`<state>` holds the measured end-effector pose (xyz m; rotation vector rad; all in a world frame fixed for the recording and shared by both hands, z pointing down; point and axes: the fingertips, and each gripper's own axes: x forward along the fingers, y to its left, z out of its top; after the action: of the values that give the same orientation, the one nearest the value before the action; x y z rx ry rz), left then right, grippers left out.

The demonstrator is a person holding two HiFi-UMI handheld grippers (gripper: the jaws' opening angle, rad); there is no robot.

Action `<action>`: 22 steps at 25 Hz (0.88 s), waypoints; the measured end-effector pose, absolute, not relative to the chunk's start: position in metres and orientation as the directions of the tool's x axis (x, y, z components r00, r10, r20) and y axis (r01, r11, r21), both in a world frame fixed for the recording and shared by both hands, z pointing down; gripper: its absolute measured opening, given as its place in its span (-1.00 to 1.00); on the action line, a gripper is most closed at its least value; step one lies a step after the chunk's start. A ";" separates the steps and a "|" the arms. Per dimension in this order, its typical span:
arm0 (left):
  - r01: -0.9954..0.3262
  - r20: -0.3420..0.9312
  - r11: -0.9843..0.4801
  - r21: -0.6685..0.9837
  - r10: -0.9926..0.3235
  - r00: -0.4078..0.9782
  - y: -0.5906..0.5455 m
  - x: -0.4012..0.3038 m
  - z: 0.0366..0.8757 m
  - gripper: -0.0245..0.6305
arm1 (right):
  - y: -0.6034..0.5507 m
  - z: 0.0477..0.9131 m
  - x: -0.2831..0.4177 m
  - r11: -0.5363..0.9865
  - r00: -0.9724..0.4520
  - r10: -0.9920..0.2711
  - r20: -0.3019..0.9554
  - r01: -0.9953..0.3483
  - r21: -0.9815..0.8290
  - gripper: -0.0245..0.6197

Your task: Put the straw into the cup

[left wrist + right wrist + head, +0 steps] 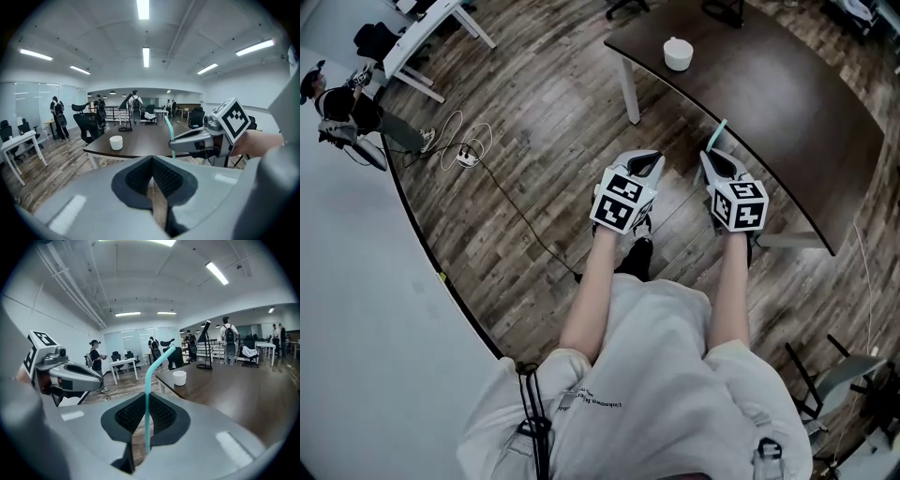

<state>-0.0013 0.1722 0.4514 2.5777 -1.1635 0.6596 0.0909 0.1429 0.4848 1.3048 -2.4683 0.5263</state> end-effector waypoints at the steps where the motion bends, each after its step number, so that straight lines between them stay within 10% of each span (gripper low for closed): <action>1: -0.755 0.488 -0.655 0.036 -0.648 0.585 0.162 -0.003 0.451 -0.92 | 0.133 0.485 0.089 0.522 -0.544 -0.722 0.428 -0.834 -0.180 -0.77; 22: -0.752 0.442 -0.655 0.073 -0.655 0.613 -0.038 -0.056 0.447 -0.92 | -0.057 0.485 0.070 0.433 -0.471 -0.782 0.408 -0.882 -0.187 -0.77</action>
<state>-0.0555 -0.0381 0.4474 2.5884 -1.1519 0.5601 0.0699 -0.0574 0.4850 1.4447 -2.4288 0.5507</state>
